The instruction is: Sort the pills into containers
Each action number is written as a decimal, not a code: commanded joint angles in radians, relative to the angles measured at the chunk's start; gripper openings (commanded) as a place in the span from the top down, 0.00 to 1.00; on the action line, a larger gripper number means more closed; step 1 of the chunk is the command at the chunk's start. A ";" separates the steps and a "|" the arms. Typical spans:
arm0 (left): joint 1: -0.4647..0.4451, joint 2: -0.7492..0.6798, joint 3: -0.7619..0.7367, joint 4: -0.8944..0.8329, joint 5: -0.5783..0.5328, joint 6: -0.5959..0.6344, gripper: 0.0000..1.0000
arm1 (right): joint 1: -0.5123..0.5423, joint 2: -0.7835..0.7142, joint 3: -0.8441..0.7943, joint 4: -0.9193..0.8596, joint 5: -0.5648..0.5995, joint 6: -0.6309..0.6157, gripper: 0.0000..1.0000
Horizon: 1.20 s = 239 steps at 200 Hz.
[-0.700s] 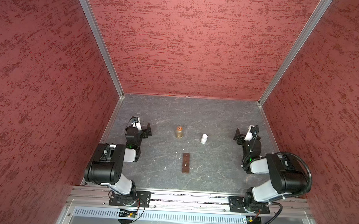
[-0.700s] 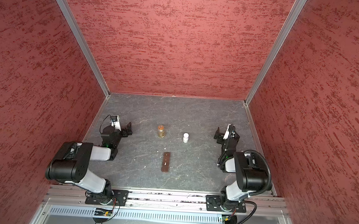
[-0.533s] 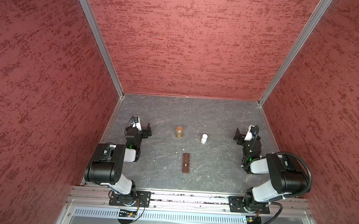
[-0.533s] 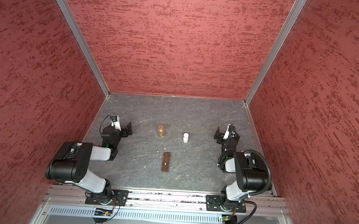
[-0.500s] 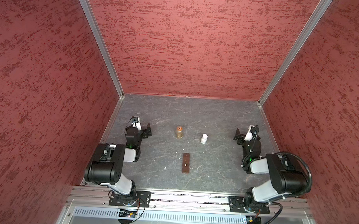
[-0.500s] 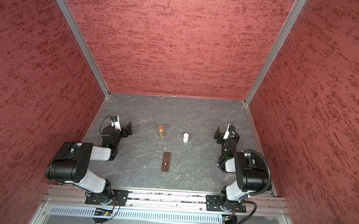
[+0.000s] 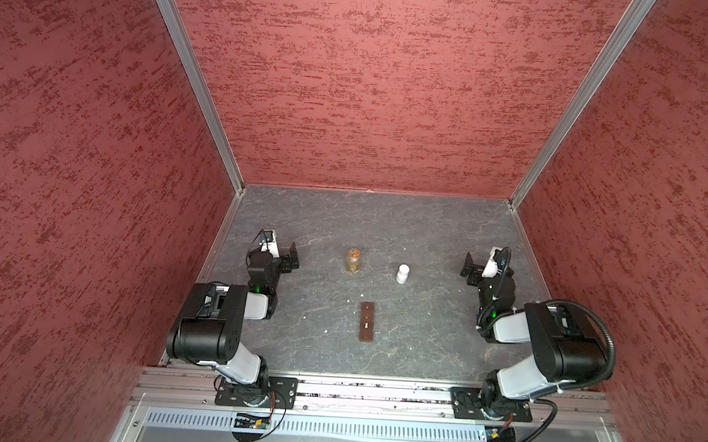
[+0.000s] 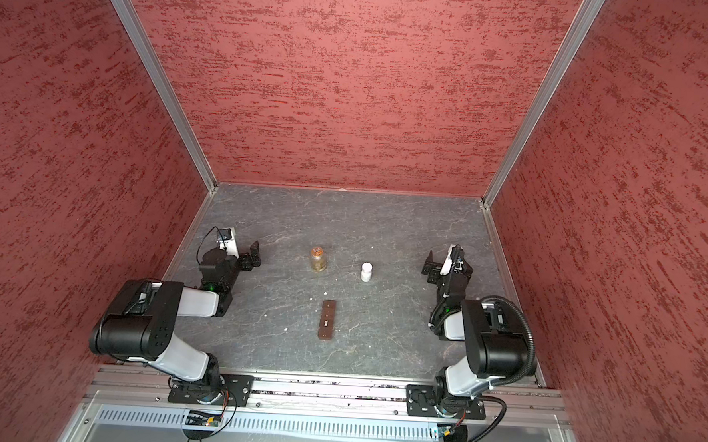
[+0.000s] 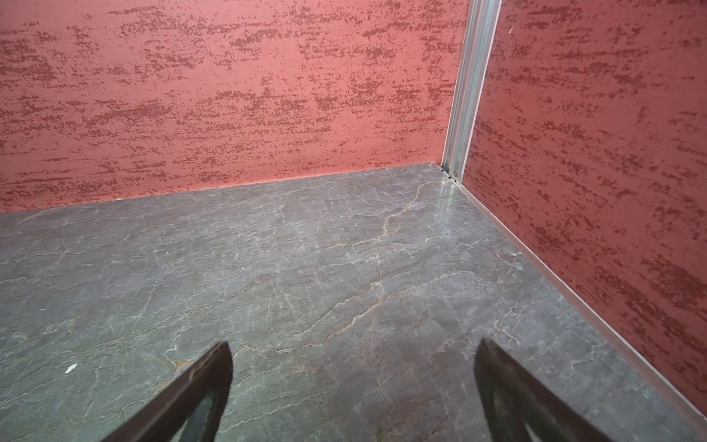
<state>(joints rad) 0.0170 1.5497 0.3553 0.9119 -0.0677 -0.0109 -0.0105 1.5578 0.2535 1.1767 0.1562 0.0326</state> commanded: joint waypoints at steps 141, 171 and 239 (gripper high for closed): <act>0.008 -0.014 0.018 -0.005 0.024 -0.005 0.00 | -0.007 -0.006 0.012 0.015 -0.024 -0.020 0.01; -0.005 -0.047 0.036 -0.059 -0.024 -0.002 0.07 | -0.024 -0.017 0.030 -0.019 -0.041 -0.006 0.04; -0.066 -0.466 0.345 -0.866 -0.142 -0.208 0.11 | -0.020 -0.403 0.621 -1.247 0.044 0.417 0.15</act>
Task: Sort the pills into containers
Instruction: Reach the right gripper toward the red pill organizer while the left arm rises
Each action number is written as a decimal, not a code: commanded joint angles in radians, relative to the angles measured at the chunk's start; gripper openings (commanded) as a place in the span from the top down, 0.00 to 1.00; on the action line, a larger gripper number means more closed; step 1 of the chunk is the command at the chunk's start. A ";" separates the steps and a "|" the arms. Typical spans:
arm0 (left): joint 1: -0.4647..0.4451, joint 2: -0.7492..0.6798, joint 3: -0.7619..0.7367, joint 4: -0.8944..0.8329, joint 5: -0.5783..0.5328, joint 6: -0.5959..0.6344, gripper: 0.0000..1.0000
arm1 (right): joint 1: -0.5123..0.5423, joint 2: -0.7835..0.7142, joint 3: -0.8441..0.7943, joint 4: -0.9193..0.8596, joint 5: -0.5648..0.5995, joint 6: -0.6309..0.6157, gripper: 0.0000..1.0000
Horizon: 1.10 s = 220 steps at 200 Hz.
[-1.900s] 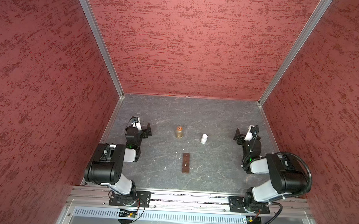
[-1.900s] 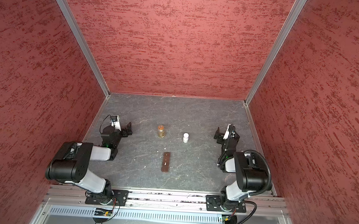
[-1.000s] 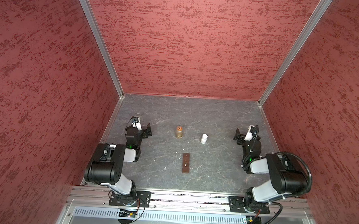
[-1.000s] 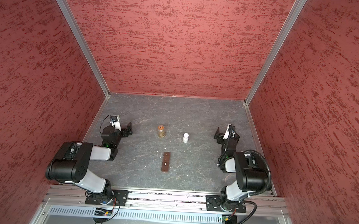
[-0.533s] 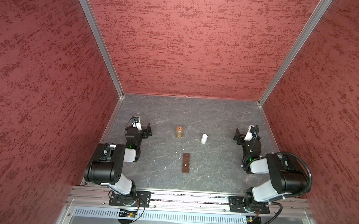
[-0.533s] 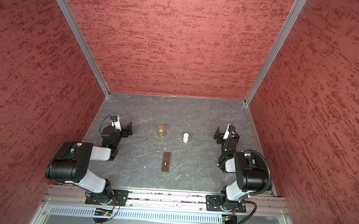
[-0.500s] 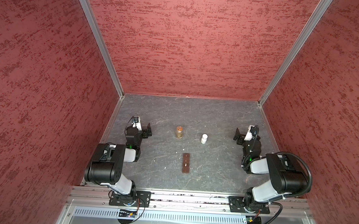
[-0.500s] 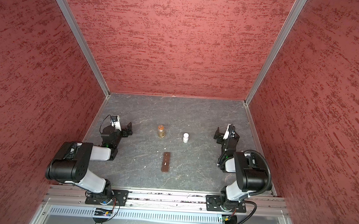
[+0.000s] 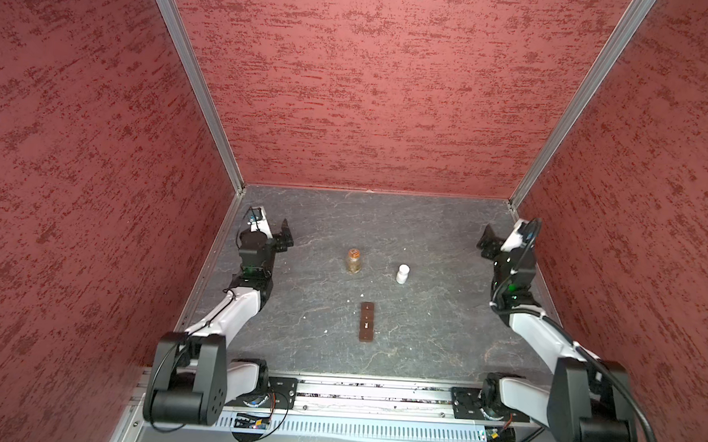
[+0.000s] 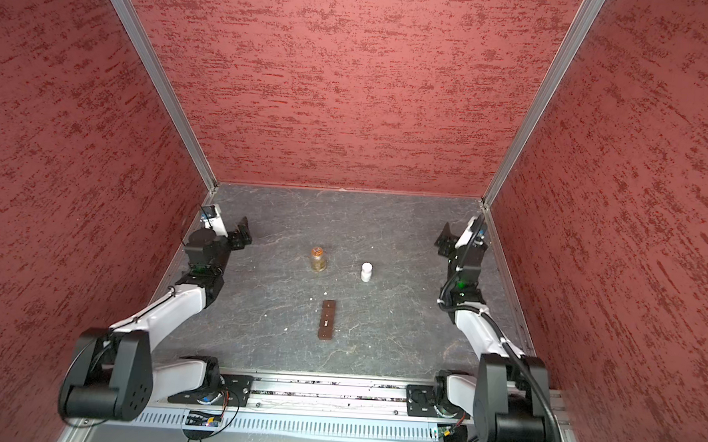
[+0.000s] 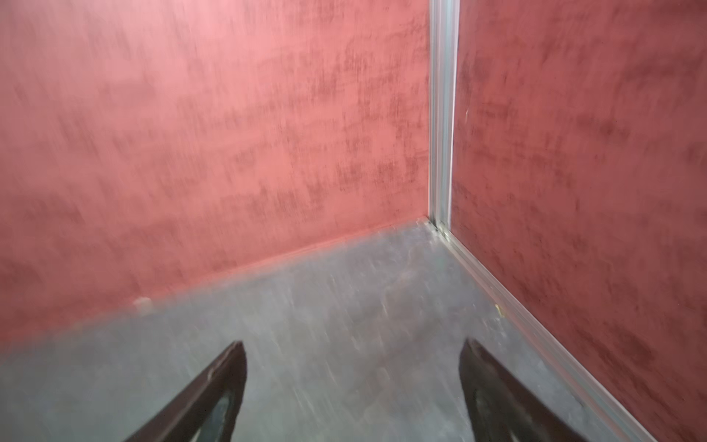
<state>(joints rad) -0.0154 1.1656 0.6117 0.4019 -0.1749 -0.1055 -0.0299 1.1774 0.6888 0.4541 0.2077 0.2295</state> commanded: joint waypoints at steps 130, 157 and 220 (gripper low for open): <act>-0.415 -0.280 0.047 -1.042 -0.049 -0.513 0.19 | 0.708 0.325 0.616 -1.144 -0.010 0.522 0.24; -0.430 -0.307 0.004 -1.051 -0.023 -0.555 0.19 | 0.778 0.456 0.718 -1.162 -0.019 0.547 0.26; -0.435 -0.367 -0.062 -1.034 -0.026 -0.588 0.17 | 0.837 0.756 1.070 -1.344 -0.018 0.523 0.25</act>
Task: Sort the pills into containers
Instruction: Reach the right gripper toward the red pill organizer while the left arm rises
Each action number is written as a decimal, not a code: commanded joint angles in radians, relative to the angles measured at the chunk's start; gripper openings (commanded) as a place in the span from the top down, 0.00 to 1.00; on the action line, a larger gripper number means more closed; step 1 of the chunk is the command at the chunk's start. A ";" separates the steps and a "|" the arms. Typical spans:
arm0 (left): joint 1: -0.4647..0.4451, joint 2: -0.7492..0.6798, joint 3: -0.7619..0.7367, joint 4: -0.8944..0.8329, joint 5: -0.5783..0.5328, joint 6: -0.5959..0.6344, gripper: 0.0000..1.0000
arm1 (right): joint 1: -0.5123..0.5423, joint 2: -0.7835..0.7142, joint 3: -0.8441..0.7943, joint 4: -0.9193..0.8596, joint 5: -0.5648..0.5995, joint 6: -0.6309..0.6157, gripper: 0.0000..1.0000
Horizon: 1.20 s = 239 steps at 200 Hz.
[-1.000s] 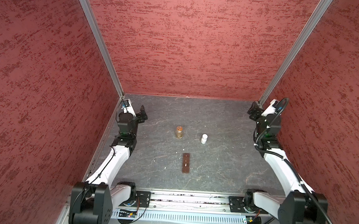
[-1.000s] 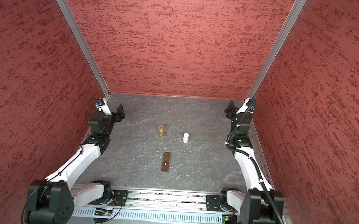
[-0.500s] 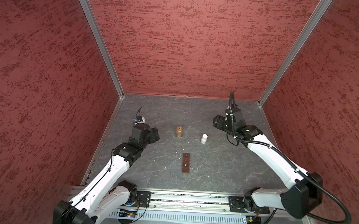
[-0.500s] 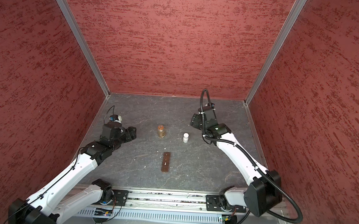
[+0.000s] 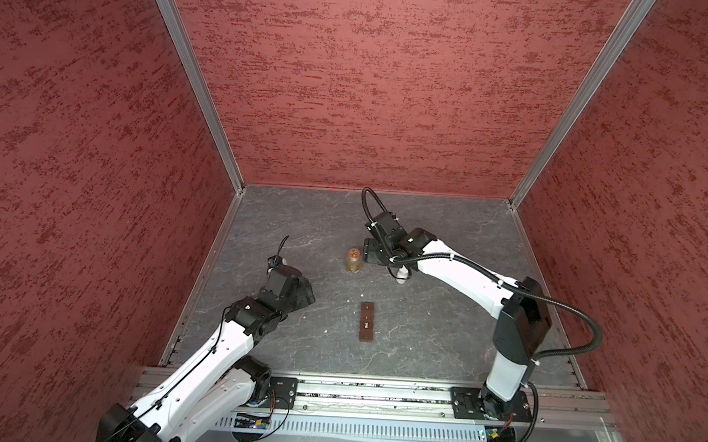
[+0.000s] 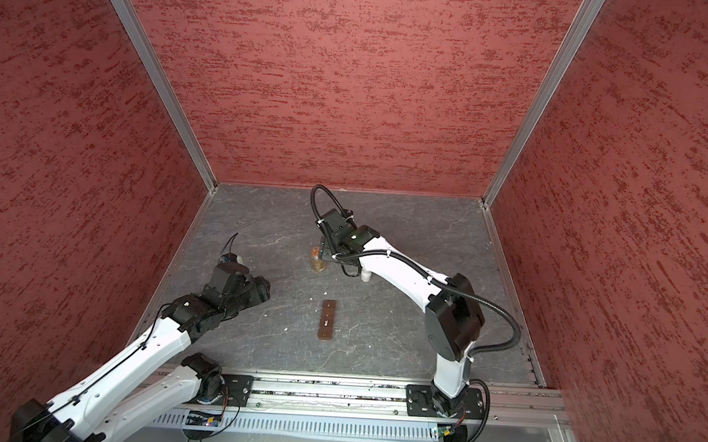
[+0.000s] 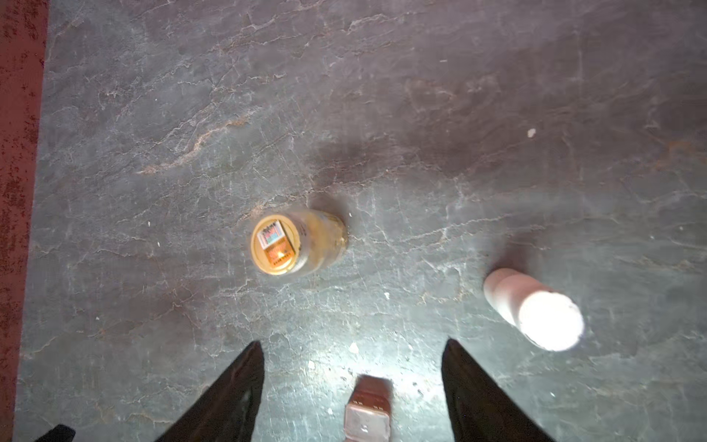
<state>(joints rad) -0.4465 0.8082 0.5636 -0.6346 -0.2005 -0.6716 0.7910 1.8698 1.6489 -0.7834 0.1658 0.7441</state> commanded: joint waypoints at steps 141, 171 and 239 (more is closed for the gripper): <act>0.000 -0.022 -0.070 0.007 0.001 -0.024 0.13 | 0.077 0.324 0.403 -0.333 0.001 0.028 0.19; -0.001 -0.039 -0.072 -0.008 0.005 -0.028 0.13 | 0.110 0.251 0.253 -0.299 -0.020 0.072 0.18; -0.001 -0.055 -0.080 -0.028 0.018 -0.030 0.13 | 0.158 0.116 -0.070 -0.186 -0.104 0.194 0.15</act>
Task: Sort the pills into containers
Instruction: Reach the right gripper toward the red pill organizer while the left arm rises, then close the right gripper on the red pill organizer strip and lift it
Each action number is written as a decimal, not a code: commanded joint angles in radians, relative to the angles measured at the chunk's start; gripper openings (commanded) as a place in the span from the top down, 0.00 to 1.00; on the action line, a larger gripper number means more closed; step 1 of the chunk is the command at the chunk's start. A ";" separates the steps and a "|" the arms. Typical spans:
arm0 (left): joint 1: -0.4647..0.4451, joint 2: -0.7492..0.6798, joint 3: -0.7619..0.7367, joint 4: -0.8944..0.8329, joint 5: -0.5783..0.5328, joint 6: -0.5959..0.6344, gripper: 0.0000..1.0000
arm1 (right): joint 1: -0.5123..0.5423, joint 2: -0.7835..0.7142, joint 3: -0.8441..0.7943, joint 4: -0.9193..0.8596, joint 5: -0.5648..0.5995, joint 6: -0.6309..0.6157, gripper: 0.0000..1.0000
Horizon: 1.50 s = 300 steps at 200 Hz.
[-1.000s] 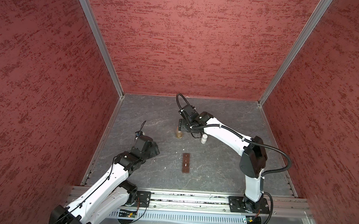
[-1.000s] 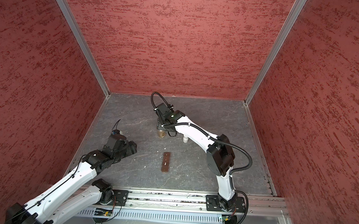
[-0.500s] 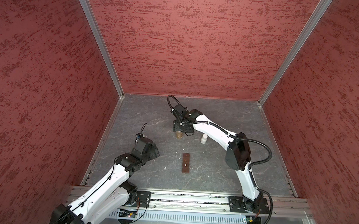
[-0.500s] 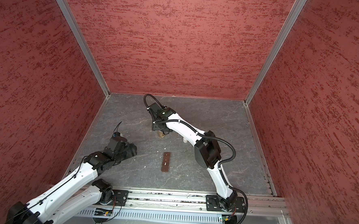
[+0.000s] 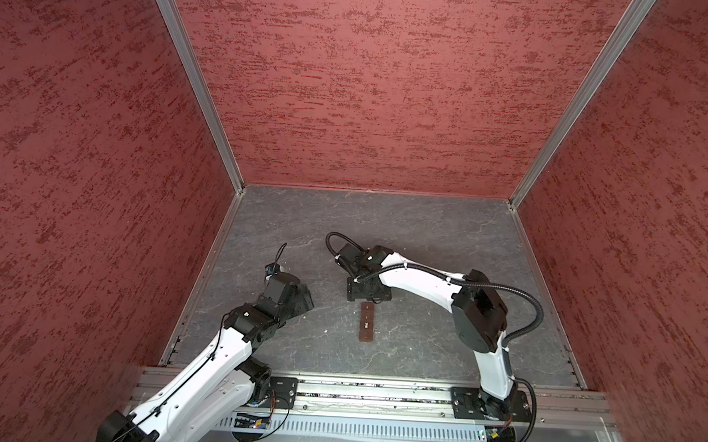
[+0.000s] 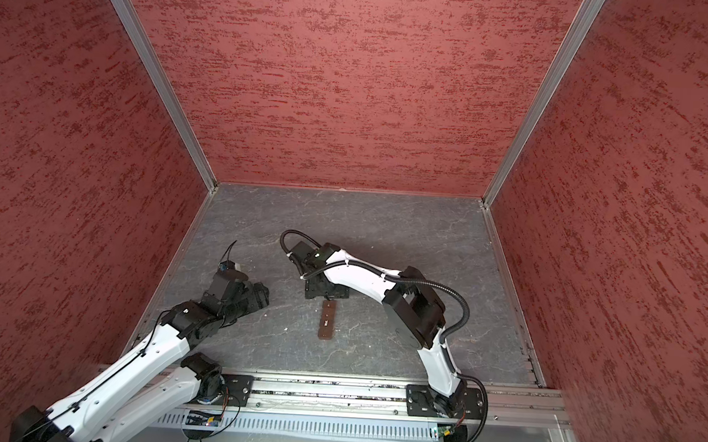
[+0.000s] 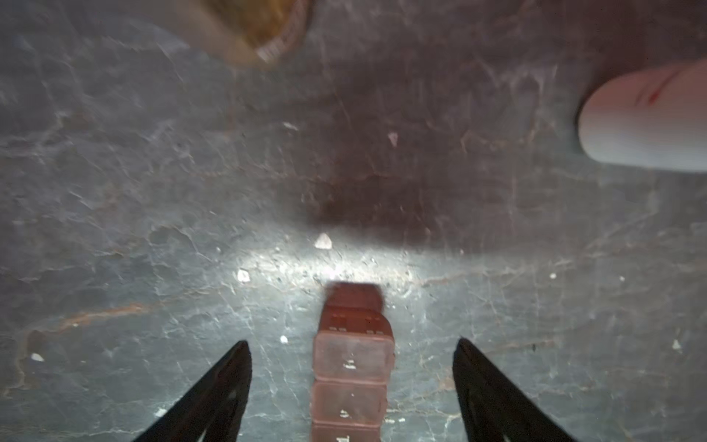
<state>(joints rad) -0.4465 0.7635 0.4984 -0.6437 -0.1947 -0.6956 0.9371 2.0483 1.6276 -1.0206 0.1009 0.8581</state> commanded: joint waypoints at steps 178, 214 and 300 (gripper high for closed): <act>-0.001 -0.013 -0.006 -0.033 0.045 0.005 0.13 | 0.045 -0.001 -0.139 0.119 -0.123 0.083 0.40; -0.001 -0.021 -0.010 -0.037 0.048 -0.001 0.13 | 0.052 -0.042 -0.169 0.108 -0.133 0.095 0.24; -0.001 -0.021 -0.015 -0.029 0.066 -0.012 0.13 | 0.141 -0.082 -0.252 0.138 -0.178 0.176 0.25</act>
<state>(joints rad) -0.4465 0.7509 0.4881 -0.6739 -0.1349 -0.7033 1.0588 1.9934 1.3899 -0.9035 -0.0525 0.9836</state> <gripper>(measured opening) 0.874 0.760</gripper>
